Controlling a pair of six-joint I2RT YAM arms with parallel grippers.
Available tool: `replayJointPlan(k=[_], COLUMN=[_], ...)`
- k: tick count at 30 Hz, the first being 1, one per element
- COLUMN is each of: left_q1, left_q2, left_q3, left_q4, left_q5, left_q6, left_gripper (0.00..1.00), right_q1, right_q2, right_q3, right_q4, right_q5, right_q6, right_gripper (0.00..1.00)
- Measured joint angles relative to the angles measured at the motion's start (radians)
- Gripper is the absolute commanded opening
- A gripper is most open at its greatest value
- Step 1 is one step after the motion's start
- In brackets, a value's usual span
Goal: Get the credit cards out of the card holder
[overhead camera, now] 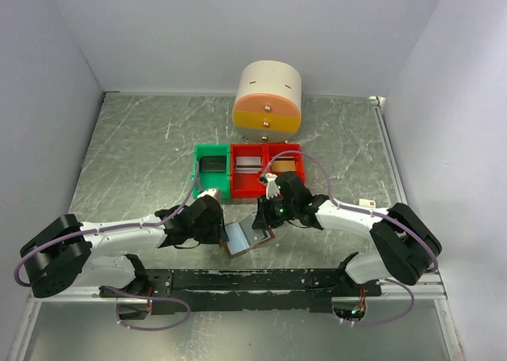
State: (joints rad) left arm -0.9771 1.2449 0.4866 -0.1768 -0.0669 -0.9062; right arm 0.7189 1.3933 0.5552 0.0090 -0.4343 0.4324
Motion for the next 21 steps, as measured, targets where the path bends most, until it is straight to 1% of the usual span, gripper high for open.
replayJointPlan(k=[5, 9, 15, 21], left_q1=[0.000, 0.000, 0.000, 0.000], left_q2=[0.002, 0.002, 0.002, 0.002], left_q3=[0.000, 0.003, 0.010, 0.013], left_q4=[0.000, -0.005, -0.012, -0.013], left_q5=[0.000, -0.001, -0.004, -0.006], left_q6=[0.003, 0.009, 0.012, 0.013], left_gripper=[0.45, 0.45, 0.45, 0.44], right_q1=[0.000, 0.000, 0.000, 0.000], right_q2=[-0.035, -0.042, -0.040, -0.040], right_q3=[0.000, 0.000, 0.000, 0.000], right_q4=[0.008, 0.018, 0.032, 0.085], right_q5=[-0.025, -0.035, -0.065, -0.139], right_q6=[0.006, 0.009, 0.016, 0.034], right_gripper=[0.07, 0.05, 0.17, 0.26])
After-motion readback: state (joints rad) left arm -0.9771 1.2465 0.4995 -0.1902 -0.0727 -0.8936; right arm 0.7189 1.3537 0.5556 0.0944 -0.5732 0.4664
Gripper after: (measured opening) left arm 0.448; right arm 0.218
